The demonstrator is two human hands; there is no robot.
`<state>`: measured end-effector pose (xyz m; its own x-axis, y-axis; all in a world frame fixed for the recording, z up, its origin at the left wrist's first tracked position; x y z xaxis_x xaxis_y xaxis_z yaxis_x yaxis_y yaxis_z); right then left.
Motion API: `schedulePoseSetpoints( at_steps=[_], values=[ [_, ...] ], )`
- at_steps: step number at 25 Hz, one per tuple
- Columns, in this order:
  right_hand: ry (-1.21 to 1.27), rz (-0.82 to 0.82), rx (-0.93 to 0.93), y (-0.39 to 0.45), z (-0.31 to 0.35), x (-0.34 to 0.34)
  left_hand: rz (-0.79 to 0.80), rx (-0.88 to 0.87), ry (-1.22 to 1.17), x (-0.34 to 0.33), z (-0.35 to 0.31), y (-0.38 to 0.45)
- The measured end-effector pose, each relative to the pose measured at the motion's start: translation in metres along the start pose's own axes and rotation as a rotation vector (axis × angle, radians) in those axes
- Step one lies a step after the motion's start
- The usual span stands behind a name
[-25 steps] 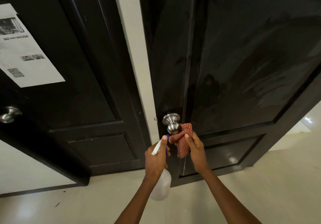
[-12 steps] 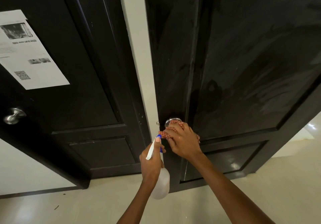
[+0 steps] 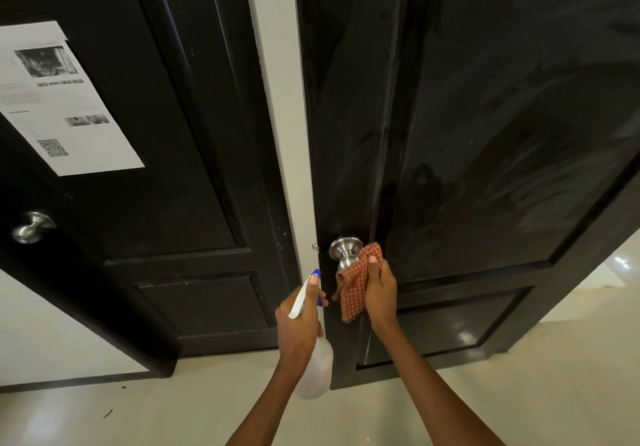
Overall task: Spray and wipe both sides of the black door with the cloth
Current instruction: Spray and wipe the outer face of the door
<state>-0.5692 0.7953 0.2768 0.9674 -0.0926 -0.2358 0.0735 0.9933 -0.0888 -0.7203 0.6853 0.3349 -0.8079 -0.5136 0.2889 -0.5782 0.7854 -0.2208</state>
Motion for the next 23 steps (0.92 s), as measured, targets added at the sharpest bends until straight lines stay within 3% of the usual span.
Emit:
schedulePoseSetpoints(
  at_steps=[4,8,11,17,23],
  values=[
    [-0.087,-0.163,0.216,-0.003,0.009,0.023,-0.013,-0.029,0.0,0.004,-0.004,0.004],
    [-0.39,0.012,0.485,0.0,0.028,-0.022,-0.041,-0.074,0.017,0.011,-0.012,0.006],
    [-0.756,0.012,0.653,0.001,0.032,-0.039,-0.069,-0.074,0.018,0.016,-0.014,0.008],
    [-1.271,0.238,0.837,-0.006,0.035,-0.069,-0.069,0.006,0.015,0.009,-0.008,0.018],
    [-1.342,0.313,0.986,0.001,0.041,-0.064,-0.081,-0.026,0.007,0.014,-0.022,0.016]
  ],
)
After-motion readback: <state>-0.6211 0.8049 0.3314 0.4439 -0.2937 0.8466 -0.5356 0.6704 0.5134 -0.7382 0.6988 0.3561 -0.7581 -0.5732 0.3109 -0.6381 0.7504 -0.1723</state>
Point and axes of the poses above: each hand's wrist, its own y-axis towards the middle knuckle, its own x-axis out of the back of the hand, z = x × y, the point moved 5 cm from there along y, towards the middle knuckle, and after that the axes turned 10 degrees about y, right-handed, at the moved point
